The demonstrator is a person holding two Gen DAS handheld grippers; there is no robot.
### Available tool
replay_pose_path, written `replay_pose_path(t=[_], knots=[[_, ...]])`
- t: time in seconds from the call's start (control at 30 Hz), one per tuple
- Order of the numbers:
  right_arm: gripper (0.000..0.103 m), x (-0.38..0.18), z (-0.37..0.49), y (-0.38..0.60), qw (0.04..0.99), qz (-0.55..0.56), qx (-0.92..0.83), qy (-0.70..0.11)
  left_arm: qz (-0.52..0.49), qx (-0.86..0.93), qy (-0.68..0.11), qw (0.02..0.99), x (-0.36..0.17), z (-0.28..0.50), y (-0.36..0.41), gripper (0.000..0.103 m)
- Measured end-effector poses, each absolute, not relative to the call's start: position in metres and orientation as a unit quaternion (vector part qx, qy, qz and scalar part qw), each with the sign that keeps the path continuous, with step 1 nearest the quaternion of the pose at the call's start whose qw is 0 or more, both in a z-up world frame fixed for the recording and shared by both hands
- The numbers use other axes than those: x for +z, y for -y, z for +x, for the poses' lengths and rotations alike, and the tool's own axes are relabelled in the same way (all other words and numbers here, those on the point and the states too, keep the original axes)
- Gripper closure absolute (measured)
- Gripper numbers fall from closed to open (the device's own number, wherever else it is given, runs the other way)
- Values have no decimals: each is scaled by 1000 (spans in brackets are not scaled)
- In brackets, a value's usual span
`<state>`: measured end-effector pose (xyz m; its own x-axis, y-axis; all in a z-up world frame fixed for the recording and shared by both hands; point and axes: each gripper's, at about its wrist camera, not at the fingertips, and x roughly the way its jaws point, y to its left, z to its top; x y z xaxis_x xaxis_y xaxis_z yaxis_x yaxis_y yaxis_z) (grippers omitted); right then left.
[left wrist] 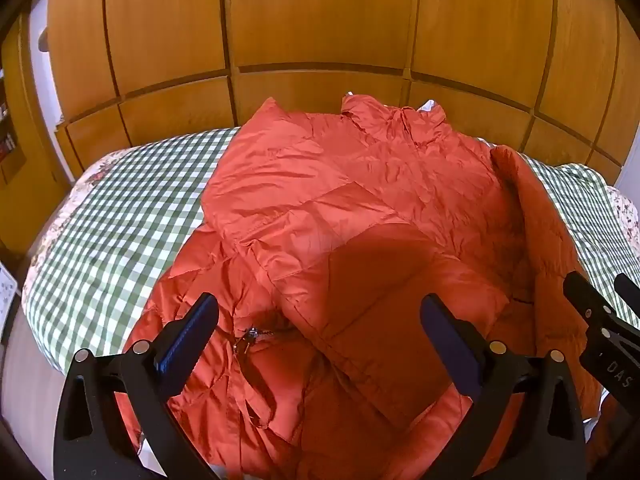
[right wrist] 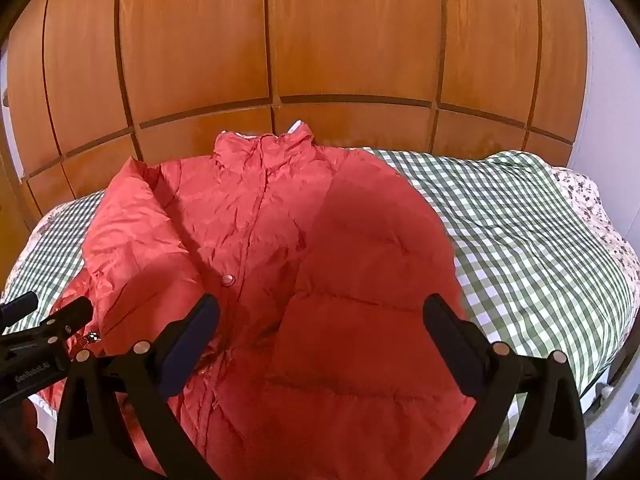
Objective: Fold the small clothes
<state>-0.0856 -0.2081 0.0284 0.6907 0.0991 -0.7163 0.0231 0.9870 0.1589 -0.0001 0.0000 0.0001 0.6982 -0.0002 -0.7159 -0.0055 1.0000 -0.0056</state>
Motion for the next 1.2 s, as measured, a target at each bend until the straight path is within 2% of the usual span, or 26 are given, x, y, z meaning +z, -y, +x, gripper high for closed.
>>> replay_pose_path(t=[1.2], knots=[[2,21,-83,207,912,79,20,-401,1,0,-392,920,-4,1,1,3]])
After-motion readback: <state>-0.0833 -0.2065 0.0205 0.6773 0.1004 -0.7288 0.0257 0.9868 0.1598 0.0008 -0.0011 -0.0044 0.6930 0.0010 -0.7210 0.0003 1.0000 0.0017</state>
